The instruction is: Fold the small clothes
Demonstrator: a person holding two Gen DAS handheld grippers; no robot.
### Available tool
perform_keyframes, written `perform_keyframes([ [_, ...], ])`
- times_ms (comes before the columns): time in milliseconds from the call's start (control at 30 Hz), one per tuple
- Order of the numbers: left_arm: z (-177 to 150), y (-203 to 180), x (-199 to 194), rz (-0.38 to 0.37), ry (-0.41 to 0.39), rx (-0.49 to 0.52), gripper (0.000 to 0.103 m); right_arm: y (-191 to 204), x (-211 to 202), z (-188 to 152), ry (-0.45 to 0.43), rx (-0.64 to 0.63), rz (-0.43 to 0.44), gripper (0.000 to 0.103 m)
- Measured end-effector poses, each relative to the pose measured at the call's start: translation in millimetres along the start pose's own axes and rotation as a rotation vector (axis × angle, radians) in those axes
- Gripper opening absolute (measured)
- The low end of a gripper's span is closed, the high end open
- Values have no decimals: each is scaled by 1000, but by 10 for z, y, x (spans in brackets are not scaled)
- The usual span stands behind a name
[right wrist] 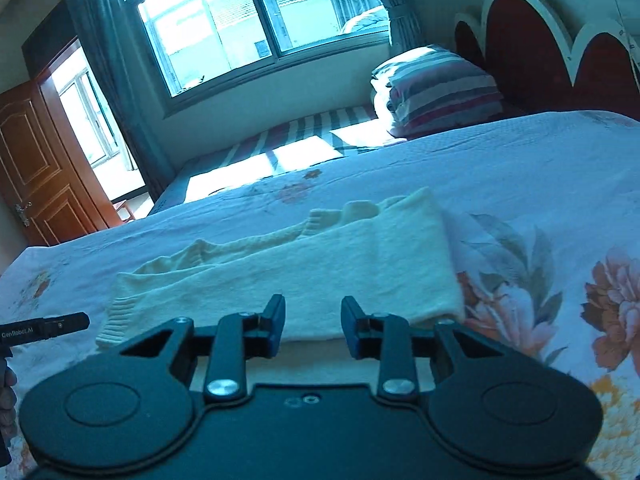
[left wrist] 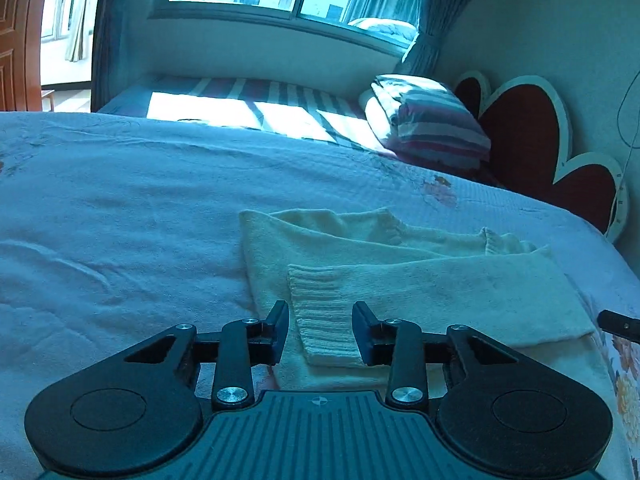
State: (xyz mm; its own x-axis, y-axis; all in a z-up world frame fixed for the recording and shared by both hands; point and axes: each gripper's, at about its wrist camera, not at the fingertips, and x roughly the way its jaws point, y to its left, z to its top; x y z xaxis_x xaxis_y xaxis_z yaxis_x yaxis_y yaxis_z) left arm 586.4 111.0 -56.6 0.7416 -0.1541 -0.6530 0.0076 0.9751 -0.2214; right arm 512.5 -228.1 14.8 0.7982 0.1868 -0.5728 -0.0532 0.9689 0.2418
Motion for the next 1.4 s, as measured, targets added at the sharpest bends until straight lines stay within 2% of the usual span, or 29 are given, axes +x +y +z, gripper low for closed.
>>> perform_keyframes([
  [100, -36, -52, 257, 15, 79, 20, 36, -297, 9, 11, -10, 7, -86, 25],
  [167, -77, -149, 290, 49, 62, 85, 36, -480, 29, -1, -12, 22, -120, 22],
  [200, -90, -202, 279, 68, 52, 102, 29, -552, 53, -9, -10, 29, -128, 17],
  [233, -93, -225, 258, 79, 37, 102, 17, -622, 136, -27, 13, 23, -135, 10],
  [300, -120, -236, 201, 104, 18, 87, 15, -717, 379, -100, 126, 9, -124, 5],
  [400, -129, -256, 146, 128, 2, 80, 15, -737, 332, -66, 98, -22, -91, 5],
  [500, -123, -248, 153, 144, 7, 85, 15, -792, 248, 48, 31, 1, -43, 12],
  [533, -104, -256, 135, 154, 7, 81, 15, -787, 345, 79, 59, -22, -35, 15],
  [567, -41, -266, 82, 169, -15, 70, 15, -776, 494, 83, 133, -53, -37, 14],
  [600, 3, -280, 6, 174, -59, 64, 15, -767, 560, 107, 143, -75, -39, 14],
  [667, 134, -345, -25, 197, -102, 93, 15, -797, 530, 238, 79, -74, -21, 14],
  [700, 186, -362, 29, 202, -95, 114, 15, -824, 543, 355, 41, -60, -12, 16],
  [733, 251, -372, 127, 206, -74, 124, 15, -844, 622, 458, 40, -56, -8, 17],
  [867, 244, -418, 560, 217, 31, 187, 16, -859, 1127, 761, 67, -60, -14, 17],
  [933, 227, -407, 590, 234, 8, 191, 16, -879, 1436, 778, 141, -105, -69, 14],
  [1033, 269, -397, 547, 234, 7, 188, 16, -963, 1498, 823, 156, -98, -41, 15],
  [1100, 289, -319, 439, 224, -38, 150, 17, -963, 1459, 817, 182, -107, -23, 18],
  [1167, 331, -191, 362, 234, -85, 111, 31, -963, 1386, 806, 181, -110, -13, 26],
  [1200, 351, -115, 356, 244, -93, 89, 58, -977, 1345, 806, 175, -107, -9, 38],
  [1233, 377, -16, 367, 245, -103, 58, 75, -999, 1325, 803, 168, -103, -9, 44],
  [1300, 443, 175, 434, 181, -95, -5, 76, -1051, 1333, 793, 163, -78, 9, 44],
  [1367, 499, 374, 593, 73, -31, -92, 73, -1114, 1354, 799, 160, -33, 43, 43],
  [1400, 502, 449, 686, 39, 7, -119, 66, -1150, 1373, 814, 160, -4, 66, 40],
])
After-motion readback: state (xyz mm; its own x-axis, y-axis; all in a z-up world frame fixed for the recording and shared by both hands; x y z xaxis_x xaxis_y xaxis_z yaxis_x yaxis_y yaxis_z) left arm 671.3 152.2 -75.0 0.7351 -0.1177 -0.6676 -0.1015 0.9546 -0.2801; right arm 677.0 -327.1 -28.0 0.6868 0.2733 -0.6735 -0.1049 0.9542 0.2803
